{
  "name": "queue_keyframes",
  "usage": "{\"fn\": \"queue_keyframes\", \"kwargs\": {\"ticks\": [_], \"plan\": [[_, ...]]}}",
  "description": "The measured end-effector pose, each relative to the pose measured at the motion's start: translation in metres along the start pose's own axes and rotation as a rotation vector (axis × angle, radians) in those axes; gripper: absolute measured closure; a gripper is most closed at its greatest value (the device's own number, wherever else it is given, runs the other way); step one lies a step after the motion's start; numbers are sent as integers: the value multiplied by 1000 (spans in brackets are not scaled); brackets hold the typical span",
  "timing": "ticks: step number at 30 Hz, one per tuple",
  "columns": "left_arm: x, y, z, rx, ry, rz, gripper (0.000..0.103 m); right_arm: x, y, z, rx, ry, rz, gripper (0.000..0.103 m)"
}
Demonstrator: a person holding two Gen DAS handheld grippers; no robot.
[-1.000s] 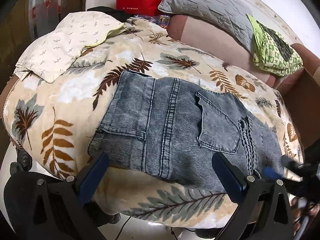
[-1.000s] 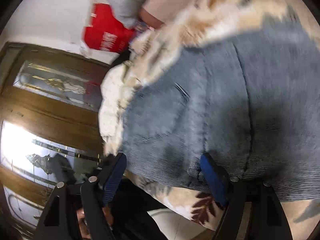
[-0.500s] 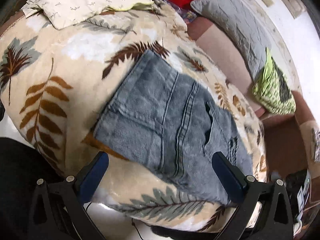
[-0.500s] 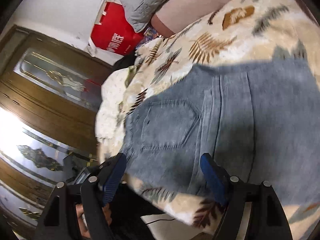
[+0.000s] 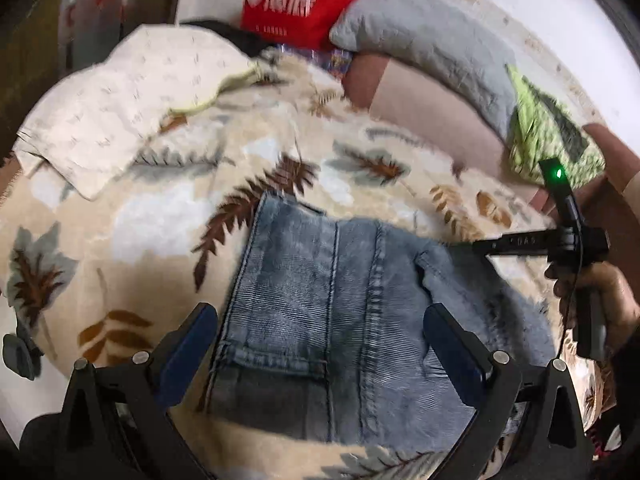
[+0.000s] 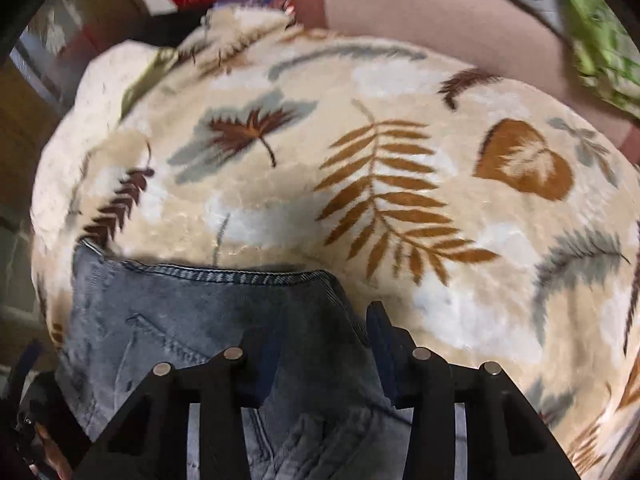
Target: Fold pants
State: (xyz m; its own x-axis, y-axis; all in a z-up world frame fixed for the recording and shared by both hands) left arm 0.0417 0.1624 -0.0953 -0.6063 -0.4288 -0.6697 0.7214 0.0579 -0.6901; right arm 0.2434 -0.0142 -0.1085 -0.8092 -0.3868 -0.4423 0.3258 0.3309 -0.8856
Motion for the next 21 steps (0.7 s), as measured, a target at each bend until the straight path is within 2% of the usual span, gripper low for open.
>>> {"fn": "queue_keyframes", "kwargs": {"ticks": [4,5,7,9,14,18,20,21], "plan": [[21,33,-13,-16,-14,-118,5,3,28,-1,34,-31,-62,59],[25,35,-14,-22,-10,-126,5,4,31,-2,27,-34,-69,59],[25,36,-12,-36,33,-115,5,4,34,-7,-10,-40,-80,83],[27,38,-12,-38,37,-112,5,2,31,-13,24,-91,-71,96],[30,37,-13,-41,44,-99,5,-4,18,-9,57,-86,-12,98],[29,38,-11,-48,55,-90,5,1,37,-7,85,-45,-5,97],[29,37,-11,-47,57,-85,5,0,37,-4,84,-9,17,94],[29,37,-11,-47,59,-84,5,-2,36,-3,94,2,29,88]]}}
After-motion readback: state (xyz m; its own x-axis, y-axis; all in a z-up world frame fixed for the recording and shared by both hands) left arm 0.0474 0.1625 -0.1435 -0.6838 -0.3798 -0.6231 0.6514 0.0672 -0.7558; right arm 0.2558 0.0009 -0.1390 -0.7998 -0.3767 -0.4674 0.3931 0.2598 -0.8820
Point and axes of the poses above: each gripper's, at about its wrist camera, not at the fingertips, and y roughly the way its jaws point, z to its right, x to its underside, the point moved 7 cm from there along y, roughly the way its jaws point, and after that the axes turned 7 degrees about z, right-handed, at the moved point
